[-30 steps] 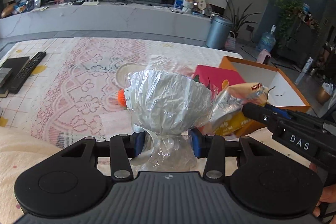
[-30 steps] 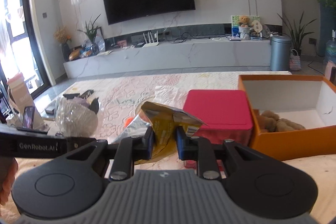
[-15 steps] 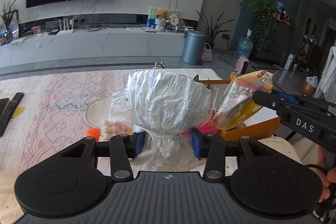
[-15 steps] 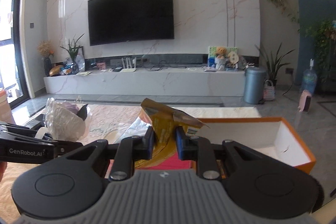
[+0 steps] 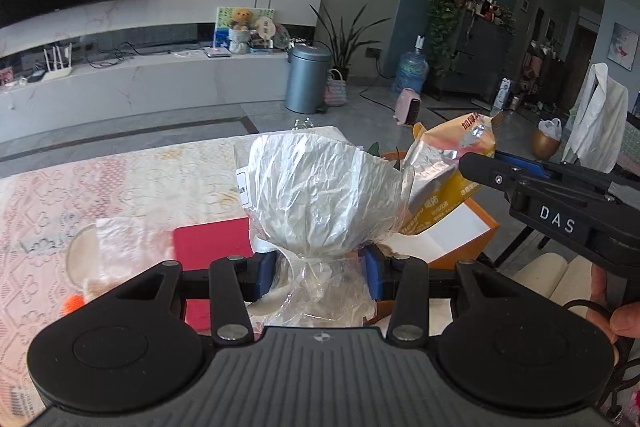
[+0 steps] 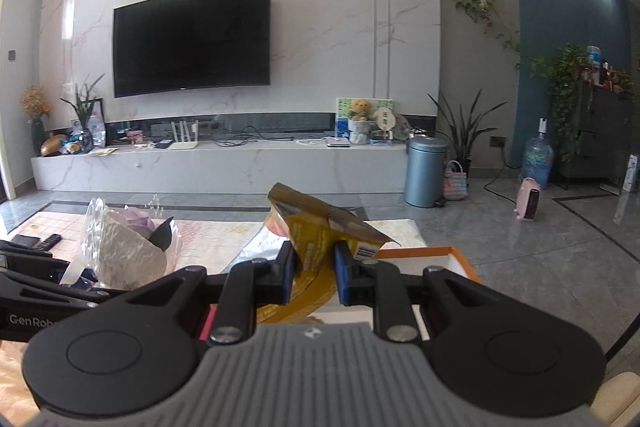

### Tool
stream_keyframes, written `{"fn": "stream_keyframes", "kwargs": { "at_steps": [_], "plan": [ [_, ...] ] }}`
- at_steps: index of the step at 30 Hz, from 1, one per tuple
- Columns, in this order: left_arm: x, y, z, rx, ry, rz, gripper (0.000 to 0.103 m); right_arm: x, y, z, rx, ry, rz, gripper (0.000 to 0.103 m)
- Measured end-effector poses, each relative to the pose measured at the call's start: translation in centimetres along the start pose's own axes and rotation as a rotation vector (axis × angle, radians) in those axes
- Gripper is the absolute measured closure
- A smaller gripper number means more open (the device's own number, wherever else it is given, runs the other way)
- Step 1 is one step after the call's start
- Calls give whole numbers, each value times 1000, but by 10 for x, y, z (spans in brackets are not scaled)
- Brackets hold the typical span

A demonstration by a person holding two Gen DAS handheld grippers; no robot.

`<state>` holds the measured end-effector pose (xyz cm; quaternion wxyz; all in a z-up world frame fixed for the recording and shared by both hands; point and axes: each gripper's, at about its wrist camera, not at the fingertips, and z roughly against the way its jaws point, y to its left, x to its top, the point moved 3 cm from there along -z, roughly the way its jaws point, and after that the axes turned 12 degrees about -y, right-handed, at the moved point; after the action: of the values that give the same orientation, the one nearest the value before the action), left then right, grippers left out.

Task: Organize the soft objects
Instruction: 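Carry both items into the orange box and open both tools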

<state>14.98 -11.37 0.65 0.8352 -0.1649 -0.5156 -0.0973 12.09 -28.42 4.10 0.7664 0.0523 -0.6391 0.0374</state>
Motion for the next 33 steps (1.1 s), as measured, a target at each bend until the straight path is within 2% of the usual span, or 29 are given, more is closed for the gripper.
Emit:
{"fn": "stream_keyframes", "kwargs": {
  "at_steps": [6, 11, 15, 23, 29, 33],
  "plan": [
    [8, -10, -45, -26, 34, 24, 53, -4, -32, -30, -42, 40, -11, 84],
    [3, -22, -86, -37, 88, -5, 53, -21, -54, -61, -58, 107, -21, 84],
    [-1, -32, -115, -64, 138, -22, 53, -34, -66, -81, -68, 158, 26, 84],
    [-11, -37, -171, -73, 218, -6, 53, -60, -84, -123, -87, 271, 140, 84],
    [-20, -31, -191, -72, 263, 5, 53, -74, -93, -155, -92, 338, 142, 84],
    [-21, -27, -190, -74, 263, 5, 50, -82, -90, -171, -86, 372, 155, 84]
  ]
}}
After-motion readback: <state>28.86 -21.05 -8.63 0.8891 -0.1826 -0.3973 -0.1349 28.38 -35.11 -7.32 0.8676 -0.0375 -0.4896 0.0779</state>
